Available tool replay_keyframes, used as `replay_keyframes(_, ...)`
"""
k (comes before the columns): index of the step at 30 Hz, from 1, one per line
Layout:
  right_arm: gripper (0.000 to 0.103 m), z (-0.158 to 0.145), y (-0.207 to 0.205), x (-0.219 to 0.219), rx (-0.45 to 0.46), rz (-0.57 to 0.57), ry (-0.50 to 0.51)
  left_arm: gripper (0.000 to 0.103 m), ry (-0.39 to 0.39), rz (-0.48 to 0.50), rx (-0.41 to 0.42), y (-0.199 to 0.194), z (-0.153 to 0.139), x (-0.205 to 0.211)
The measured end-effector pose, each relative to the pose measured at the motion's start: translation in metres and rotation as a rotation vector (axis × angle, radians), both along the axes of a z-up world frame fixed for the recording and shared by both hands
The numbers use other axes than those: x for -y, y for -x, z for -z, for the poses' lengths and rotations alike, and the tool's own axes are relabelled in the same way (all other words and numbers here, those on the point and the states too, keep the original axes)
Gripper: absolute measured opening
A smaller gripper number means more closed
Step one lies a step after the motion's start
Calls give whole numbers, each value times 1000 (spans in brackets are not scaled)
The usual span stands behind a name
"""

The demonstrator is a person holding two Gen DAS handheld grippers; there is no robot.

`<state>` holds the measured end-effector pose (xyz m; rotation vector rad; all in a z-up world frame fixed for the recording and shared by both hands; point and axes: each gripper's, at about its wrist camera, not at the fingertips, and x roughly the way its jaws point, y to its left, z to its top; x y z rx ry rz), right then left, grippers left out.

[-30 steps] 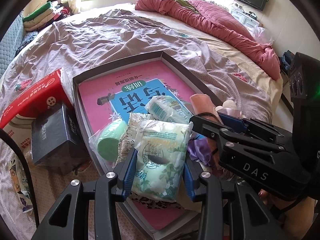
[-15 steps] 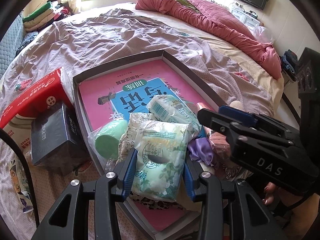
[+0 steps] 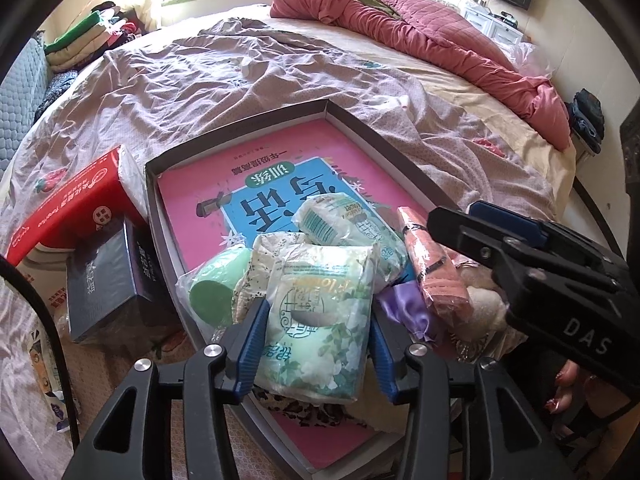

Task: Organize soft objects
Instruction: 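Lower the wipes pack and open the left gripper while the right gripper releases the towel roll on the tray, then withdraw both open grippers toward the snack bag and clear plastic bag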

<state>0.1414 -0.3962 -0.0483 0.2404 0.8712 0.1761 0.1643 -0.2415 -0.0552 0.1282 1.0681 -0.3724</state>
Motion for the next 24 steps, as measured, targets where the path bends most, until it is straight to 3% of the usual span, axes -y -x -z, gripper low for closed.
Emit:
replay_keyframes(8,55,-7,4,1,16,9,0,62,-8,0,27,3,-9,0)
replay_keyframes(10,65,-12,6,1,25,18,10,64,-3,-3,32,4,-14,-2)
replay_keyframes(14,67,-21,9,2,47,33,5,67,22,-13,55,10,-27,-10)
replay_keyframes(24,72,-49,20,-35,100,-47,32,71,46,-149,120,34,-69,-85)
